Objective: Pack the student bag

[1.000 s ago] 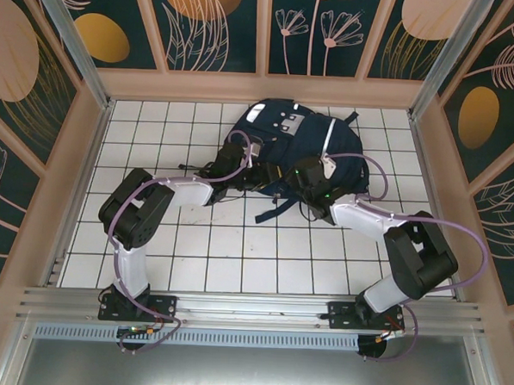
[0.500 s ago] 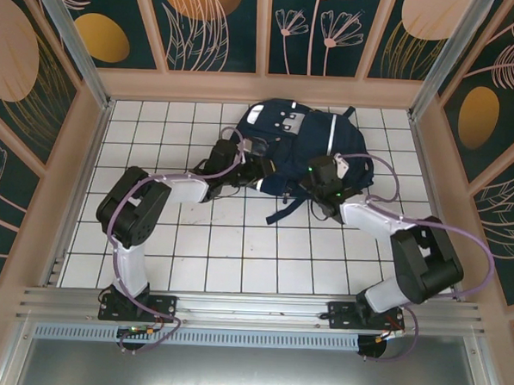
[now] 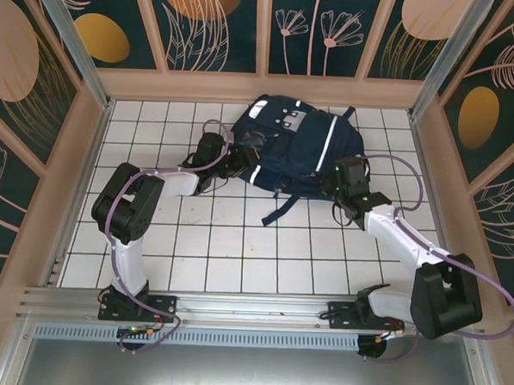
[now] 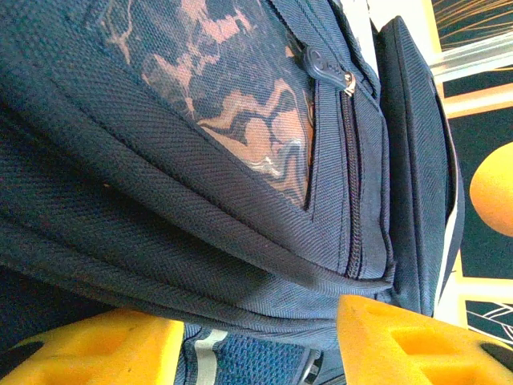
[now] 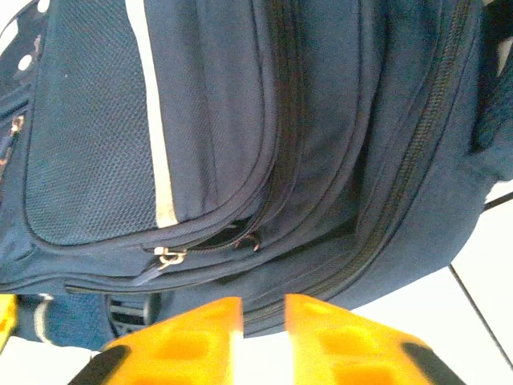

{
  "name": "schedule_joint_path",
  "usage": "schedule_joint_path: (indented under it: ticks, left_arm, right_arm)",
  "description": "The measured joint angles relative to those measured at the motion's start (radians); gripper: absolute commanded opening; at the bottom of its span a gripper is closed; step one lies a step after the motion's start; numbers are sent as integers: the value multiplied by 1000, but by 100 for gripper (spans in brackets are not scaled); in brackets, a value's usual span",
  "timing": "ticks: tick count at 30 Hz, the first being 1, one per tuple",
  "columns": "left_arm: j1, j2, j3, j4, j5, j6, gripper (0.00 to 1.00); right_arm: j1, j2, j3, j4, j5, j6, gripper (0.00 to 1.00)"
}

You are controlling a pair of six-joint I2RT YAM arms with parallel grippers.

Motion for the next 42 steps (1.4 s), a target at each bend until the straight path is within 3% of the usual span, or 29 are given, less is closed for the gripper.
schedule_joint_path:
  ticks: [6,14,31,36,42]
  left_arm:
    - [0,-1,-19,11,0,-1,55]
    - [0,-1,-50,37,0,-5,55]
    - [0,16,-62,76,0,-21,55]
    - [0,16,-63,77,0,-23,55]
    - [9,16,-63,75,1,-21,55]
  right_arm:
    - [52,71,2,51,-26,30,42]
    - [106,201,108,64,37,32,41]
    - [117,357,161,123,105,98,45]
    - [126,414,202,101,131,95,32]
    - [129,383,202,49,134,32,31]
